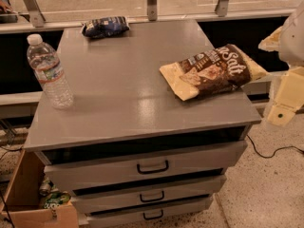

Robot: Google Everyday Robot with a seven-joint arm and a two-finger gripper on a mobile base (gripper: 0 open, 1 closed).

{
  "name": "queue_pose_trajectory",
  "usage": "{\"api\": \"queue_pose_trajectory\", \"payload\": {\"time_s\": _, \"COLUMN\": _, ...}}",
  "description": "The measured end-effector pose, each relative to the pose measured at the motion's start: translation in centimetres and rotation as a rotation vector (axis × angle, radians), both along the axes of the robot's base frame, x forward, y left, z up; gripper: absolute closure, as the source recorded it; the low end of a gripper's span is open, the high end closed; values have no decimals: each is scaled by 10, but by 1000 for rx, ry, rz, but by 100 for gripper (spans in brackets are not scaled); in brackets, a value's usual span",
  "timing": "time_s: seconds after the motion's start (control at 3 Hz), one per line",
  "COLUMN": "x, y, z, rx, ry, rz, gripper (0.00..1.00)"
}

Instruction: Move brown chip bag near blue chip bag

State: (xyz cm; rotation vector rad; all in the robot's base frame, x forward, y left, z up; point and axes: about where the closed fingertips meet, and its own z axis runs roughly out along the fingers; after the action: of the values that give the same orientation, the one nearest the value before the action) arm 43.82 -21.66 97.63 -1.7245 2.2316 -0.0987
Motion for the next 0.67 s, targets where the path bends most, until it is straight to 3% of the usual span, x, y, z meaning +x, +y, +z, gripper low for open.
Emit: {"api": "queue_pose_trajectory", "payload": {"time_s": 0.67, "x": 12, "y": 2, "z": -3, "rx": 23, "ry": -28, "rz": 24, "gripper": 0}}
